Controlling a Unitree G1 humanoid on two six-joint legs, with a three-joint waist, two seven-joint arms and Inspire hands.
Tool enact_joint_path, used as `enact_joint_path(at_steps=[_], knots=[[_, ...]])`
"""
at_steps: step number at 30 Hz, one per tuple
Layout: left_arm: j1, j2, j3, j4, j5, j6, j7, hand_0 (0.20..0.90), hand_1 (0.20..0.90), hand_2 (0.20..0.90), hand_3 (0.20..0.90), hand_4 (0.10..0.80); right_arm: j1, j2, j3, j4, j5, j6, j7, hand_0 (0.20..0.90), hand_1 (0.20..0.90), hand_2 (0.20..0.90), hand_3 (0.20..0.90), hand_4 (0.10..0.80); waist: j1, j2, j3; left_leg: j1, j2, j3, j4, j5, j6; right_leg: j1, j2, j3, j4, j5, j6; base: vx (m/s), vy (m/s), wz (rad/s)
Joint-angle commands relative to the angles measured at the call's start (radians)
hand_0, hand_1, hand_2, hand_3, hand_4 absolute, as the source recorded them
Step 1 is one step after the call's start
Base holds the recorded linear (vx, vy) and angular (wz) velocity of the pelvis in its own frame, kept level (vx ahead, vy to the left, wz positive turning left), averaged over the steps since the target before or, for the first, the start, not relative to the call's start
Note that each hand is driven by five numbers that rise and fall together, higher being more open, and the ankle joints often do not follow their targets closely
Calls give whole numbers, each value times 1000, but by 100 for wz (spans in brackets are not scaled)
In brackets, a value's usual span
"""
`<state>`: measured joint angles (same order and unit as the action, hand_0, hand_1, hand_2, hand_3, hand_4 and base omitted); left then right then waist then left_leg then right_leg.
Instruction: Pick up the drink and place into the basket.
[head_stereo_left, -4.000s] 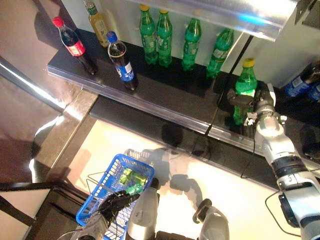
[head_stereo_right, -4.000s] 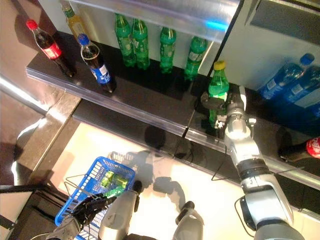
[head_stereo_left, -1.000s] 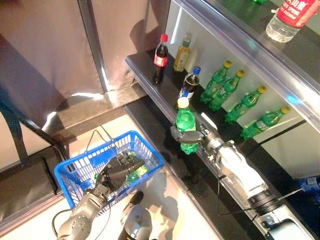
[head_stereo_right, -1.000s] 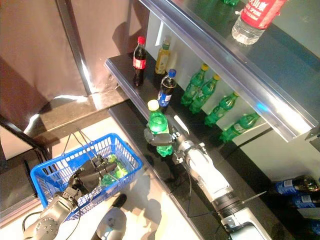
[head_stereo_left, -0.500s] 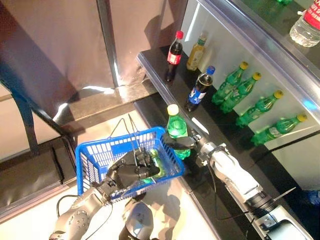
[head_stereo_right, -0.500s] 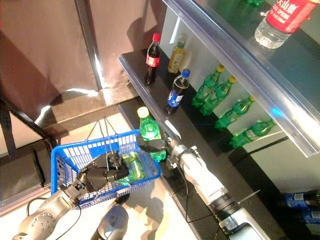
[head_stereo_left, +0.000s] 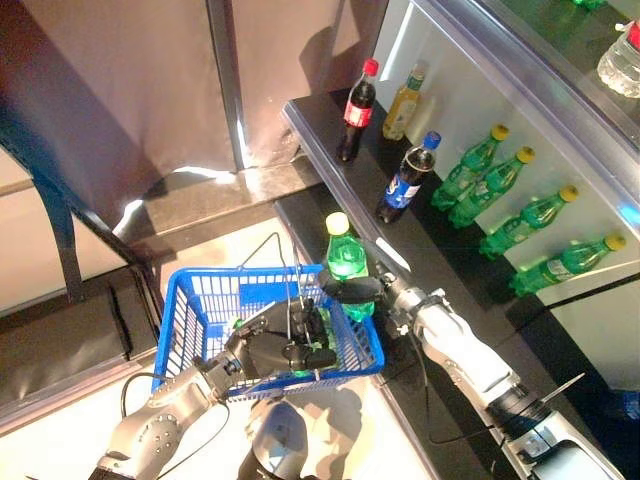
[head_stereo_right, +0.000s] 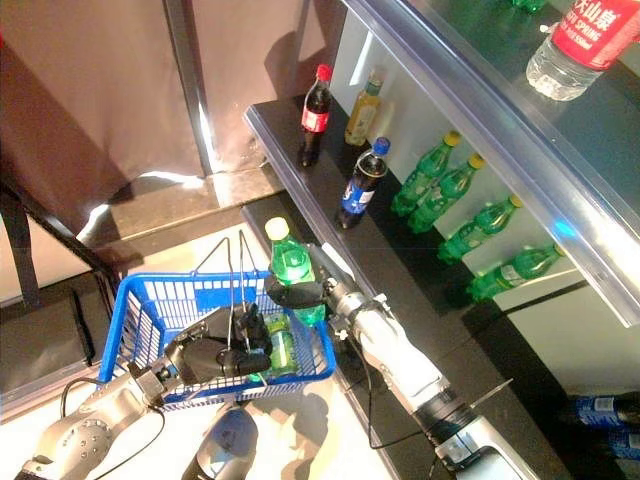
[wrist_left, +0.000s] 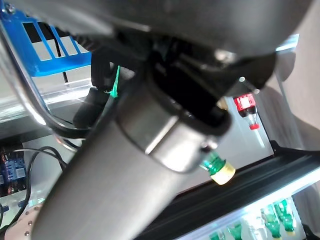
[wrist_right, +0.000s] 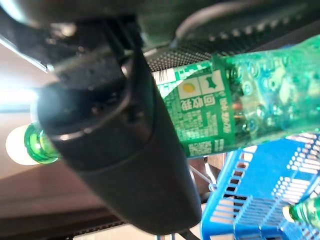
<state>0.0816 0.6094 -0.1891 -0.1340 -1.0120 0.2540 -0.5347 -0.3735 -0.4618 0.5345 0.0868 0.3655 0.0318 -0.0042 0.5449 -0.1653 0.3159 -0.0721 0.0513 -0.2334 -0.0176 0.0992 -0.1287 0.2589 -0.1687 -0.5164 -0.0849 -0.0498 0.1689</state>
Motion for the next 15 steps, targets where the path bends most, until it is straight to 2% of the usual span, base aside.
enact_joint_path(at_steps=[1, 15], knots=[[-205, -101, -45, -409, -216, -216, -263, 300, 300, 300, 200, 100, -110, 13, 47, -148, 24, -158, -15, 300, 300, 300, 200, 100, -15, 37, -230, 64, 1, -1, -57, -7, 21, -66, 25, 11, 133, 7, -78, 0, 0, 0], [-230, -101, -48, -452, -233, -233, -279, 300, 300, 300, 200, 100, -40, 68, 110, 12, -22, -148, 6, 300, 300, 300, 200, 100, -10, 31, -234, 54, 1, 0, -57, -7, 19, -68, 22, 7, 128, 9, -74, 0, 0, 0]])
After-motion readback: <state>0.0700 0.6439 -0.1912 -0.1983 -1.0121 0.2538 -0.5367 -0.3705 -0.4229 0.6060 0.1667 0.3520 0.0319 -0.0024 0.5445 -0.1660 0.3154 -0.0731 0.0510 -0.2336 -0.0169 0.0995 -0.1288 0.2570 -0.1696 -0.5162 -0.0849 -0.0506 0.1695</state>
